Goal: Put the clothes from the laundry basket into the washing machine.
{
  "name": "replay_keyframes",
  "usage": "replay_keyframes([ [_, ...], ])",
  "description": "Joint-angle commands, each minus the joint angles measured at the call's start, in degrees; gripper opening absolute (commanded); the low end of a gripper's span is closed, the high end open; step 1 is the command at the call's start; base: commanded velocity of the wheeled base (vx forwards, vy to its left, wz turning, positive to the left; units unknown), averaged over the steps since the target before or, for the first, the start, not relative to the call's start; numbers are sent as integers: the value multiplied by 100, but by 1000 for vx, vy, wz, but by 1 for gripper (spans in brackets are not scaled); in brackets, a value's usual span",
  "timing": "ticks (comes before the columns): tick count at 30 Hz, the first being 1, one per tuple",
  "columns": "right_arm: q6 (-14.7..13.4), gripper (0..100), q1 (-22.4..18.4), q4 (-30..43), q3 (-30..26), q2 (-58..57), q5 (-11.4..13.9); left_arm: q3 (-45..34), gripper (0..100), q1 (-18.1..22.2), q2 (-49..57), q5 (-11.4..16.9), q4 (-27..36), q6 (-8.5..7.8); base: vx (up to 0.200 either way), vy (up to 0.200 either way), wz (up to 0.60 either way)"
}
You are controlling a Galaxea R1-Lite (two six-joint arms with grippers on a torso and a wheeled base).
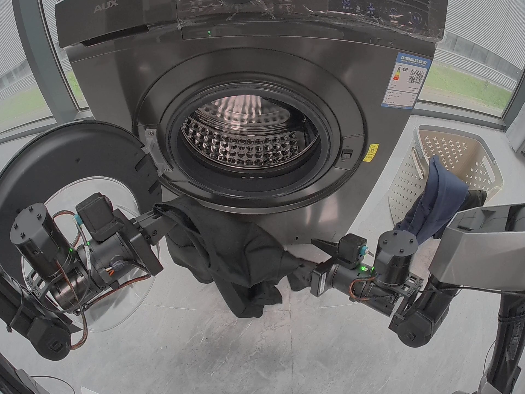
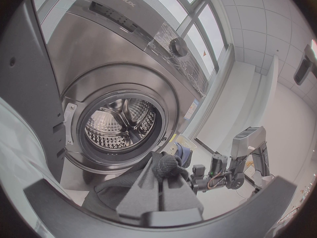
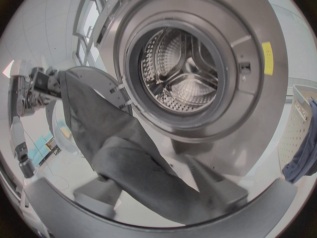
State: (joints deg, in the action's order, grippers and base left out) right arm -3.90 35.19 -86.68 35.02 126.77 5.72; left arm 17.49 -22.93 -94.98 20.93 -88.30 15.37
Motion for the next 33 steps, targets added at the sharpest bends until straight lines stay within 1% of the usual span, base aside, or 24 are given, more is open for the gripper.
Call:
replay_keyframes([
  [1, 91, 100, 49, 10, -444, 427, 17, 105, 0, -80, -21, -19, 14, 10, 0, 0, 0],
  [2, 109, 100, 128, -34, -672, 498, 26, 123, 0, -80, -21, -28, 23, 10, 0, 0, 0],
  [3, 109, 100, 128, -34, -672, 498, 26, 123, 0, -80, -21, -28, 23, 10, 0, 0, 0],
  [5, 109, 100, 225, -69, -874, 542, 61, 167, 0, -80, -12, -45, 41, 18, 0, 0, 0],
  [8, 109, 100, 277, -69, -883, 480, 96, 193, 0, -80, -21, -63, 49, 18, 0, 0, 0],
  [13, 100, 100, 409, -60, -918, 331, 96, 246, 0, -89, -74, -265, 49, 10, 0, 0, 0],
  [17, 56, 100, 858, -42, -1006, -3, 96, 272, 0, -98, -135, -335, 41, 10, 0, 0, 0],
  [19, 39, 100, 998, -25, -1033, -56, 105, 316, 0, -89, -144, -335, 41, 10, 0, 0, 0],
  [22, 39, 100, 1051, -16, -1094, -56, 131, 334, 0, -89, -153, -344, 41, 18, 0, 0, 0],
  [23, 30, 100, 1051, -25, -1244, -30, 149, 342, 0, -98, -153, -379, 41, 10, 0, 0, 0],
  [25, 21, 100, 1025, -51, -1349, -3, 158, 342, 0, -98, -153, -414, 41, 10, 0, 0, 0],
  [26, 3, 100, 981, -69, -1551, -3, 158, 351, 0, -98, -153, -432, 41, 10, 0, 0, 0],
  [27, 3, 100, 972, -78, -1586, -12, 158, 351, 0, -98, -153, -432, 41, 10, 0, 0, 0],
  [28, 3, 100, 963, -78, -1771, -47, 158, 351, 0, -98, -153, -432, 41, 10, 0, 0, 0],
  [31, 3, 100, 954, -78, -2017, -126, 149, 360, 0, -98, -170, -432, 49, 10, 0, 0, 0],
  [33, 3, 100, 963, -78, -1991, -205, 140, 360, 0, -106, -197, -441, 41, 10, 0, 0, 0],
])
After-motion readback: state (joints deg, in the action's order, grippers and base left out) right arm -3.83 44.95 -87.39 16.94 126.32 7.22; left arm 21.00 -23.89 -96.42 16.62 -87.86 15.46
